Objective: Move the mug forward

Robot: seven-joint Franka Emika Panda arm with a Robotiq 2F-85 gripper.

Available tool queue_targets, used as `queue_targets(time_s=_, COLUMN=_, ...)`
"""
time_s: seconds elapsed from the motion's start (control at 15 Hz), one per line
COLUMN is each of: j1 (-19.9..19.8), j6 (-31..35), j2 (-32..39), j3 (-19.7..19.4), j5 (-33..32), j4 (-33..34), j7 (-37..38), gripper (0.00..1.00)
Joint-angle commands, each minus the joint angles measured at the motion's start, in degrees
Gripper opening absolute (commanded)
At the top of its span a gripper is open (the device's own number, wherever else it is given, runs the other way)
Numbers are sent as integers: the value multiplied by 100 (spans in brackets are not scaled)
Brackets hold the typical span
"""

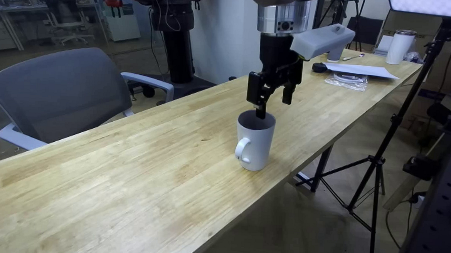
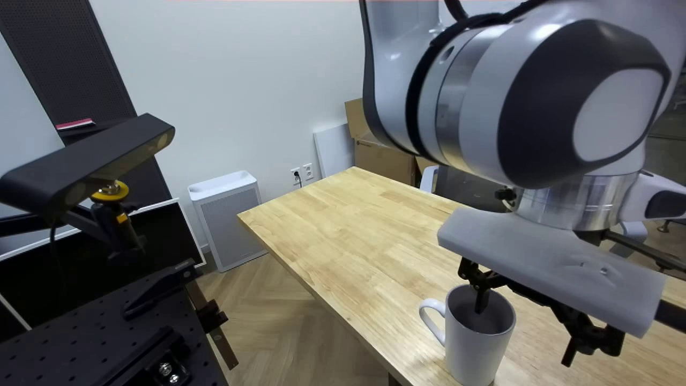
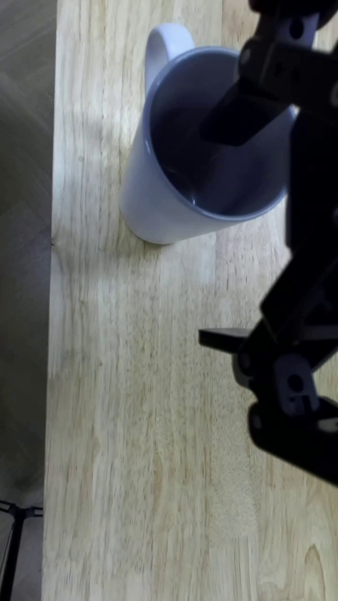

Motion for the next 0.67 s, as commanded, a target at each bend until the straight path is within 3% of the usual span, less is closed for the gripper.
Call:
queue_targets(time_s=0.0, j1=-79, j6=219, j2=195, j3=92, j5=-48, j4=127, j7=16, gripper=100)
queue_targets(time_s=0.6, j1=-192, j6=435, j2=525, j3=228, j5=-60, j4=239, j7=9, gripper=100)
